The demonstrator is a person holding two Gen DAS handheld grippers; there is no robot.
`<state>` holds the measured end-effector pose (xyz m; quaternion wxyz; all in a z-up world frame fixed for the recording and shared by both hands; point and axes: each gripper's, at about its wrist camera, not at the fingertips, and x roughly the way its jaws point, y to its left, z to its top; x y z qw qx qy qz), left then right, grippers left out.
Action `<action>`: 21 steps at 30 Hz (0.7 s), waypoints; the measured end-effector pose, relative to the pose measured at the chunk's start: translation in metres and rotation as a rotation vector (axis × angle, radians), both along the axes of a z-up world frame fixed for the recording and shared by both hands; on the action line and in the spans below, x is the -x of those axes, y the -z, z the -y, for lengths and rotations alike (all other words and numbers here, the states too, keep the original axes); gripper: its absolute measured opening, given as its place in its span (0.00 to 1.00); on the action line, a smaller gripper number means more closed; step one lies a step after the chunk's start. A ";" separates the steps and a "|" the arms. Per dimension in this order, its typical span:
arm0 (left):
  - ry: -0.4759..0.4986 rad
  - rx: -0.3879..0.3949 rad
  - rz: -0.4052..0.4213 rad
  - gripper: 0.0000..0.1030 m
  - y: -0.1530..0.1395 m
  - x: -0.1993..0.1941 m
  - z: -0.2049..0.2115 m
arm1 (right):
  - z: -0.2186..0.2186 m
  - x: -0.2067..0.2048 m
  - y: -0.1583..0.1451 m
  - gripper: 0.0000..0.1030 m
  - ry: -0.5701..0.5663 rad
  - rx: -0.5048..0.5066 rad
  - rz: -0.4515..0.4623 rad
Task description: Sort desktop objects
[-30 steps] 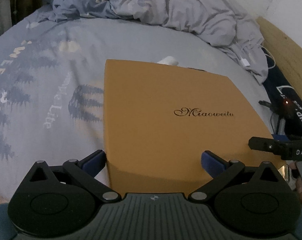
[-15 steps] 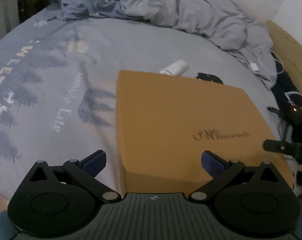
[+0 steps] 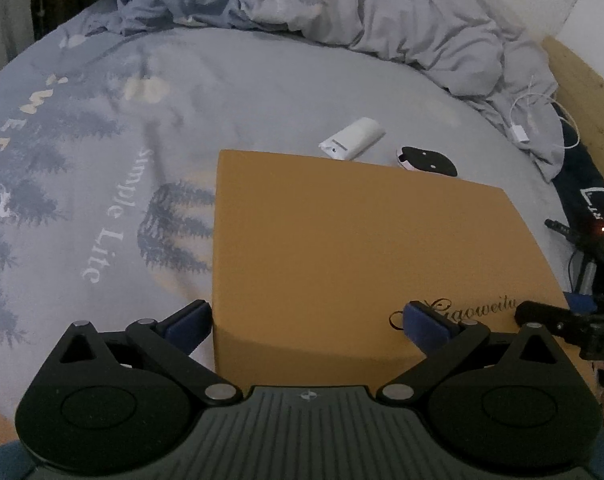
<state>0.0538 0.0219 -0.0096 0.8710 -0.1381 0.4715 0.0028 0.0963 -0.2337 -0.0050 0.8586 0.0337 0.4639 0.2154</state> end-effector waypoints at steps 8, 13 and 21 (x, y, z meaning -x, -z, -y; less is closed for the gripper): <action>0.000 -0.028 0.042 1.00 -0.010 0.010 0.005 | -0.001 0.013 -0.013 1.00 -0.011 0.014 0.053; 0.002 -0.053 0.070 1.00 -0.016 0.017 0.009 | 0.000 0.020 -0.017 1.00 -0.009 0.014 0.073; 0.017 -0.081 0.068 1.00 -0.010 0.017 0.014 | -0.002 0.022 -0.011 1.00 -0.008 0.020 0.073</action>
